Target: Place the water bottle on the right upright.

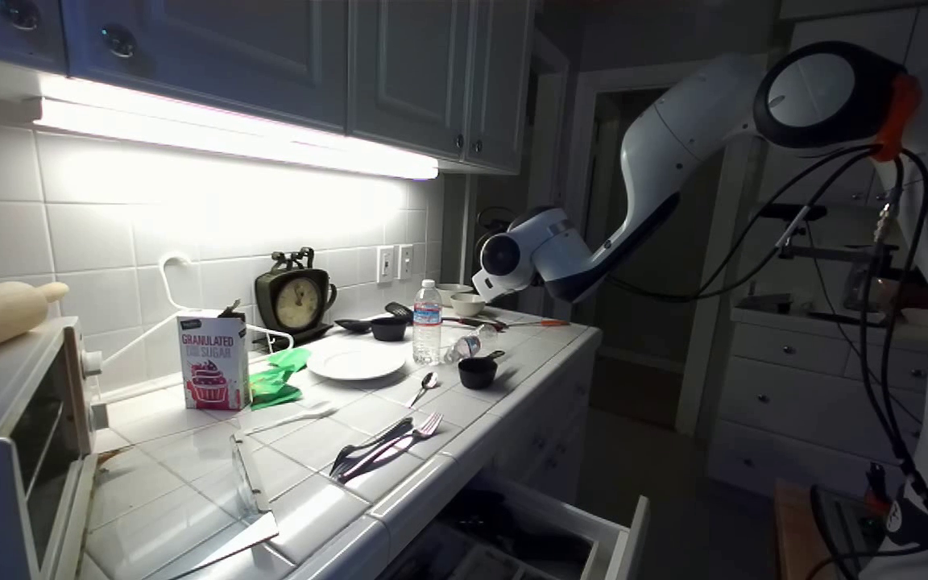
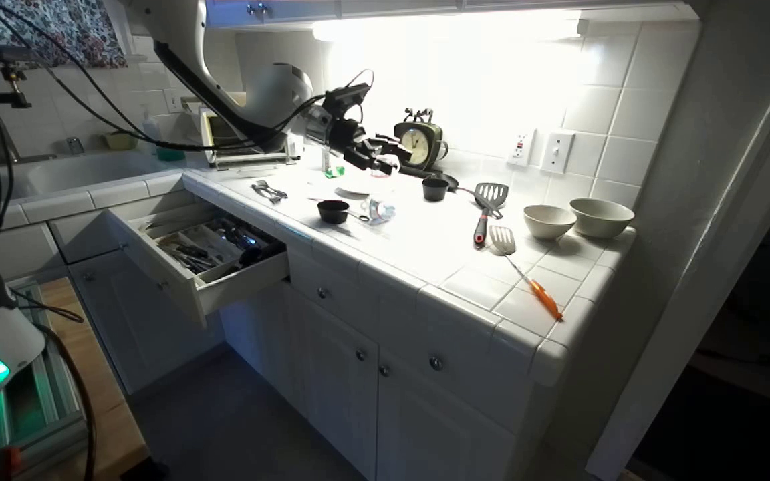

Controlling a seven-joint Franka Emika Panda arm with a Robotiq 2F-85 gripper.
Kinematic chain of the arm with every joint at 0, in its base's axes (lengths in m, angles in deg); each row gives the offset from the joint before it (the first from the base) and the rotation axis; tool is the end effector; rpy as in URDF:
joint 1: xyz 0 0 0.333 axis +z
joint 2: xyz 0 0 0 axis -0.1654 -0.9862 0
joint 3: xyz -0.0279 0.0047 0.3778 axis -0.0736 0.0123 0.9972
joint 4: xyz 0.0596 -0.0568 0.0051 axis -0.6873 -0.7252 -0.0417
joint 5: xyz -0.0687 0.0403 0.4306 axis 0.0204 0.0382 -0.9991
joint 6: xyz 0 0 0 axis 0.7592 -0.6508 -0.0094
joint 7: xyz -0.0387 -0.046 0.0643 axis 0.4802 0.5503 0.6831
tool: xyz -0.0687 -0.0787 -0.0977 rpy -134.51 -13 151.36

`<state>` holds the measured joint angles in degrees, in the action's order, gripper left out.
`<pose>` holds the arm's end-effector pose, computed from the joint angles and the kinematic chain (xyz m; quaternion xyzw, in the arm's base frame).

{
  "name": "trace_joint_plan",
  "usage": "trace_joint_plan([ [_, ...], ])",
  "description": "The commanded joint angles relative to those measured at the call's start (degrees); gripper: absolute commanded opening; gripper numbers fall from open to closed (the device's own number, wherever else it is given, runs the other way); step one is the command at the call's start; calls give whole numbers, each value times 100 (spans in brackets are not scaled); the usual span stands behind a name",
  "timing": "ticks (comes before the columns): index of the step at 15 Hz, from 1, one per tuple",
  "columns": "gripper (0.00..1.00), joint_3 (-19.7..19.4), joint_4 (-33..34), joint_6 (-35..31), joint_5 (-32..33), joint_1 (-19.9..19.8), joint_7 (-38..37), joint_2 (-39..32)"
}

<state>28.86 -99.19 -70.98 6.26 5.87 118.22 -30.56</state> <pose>0.7234 -0.1848 0.3385 0.5040 0.6080 -0.3324 0.5156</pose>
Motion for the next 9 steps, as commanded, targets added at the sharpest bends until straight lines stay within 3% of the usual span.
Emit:
trace_joint_plan([
  [1, 100, 32, -209, -15, 151, -43, -173, 187],
  [6, 100, 197, -243, -302, -302, -96, -204, 265],
  [9, 100, 387, -210, -571, -1021, -142, -31, 267],
])
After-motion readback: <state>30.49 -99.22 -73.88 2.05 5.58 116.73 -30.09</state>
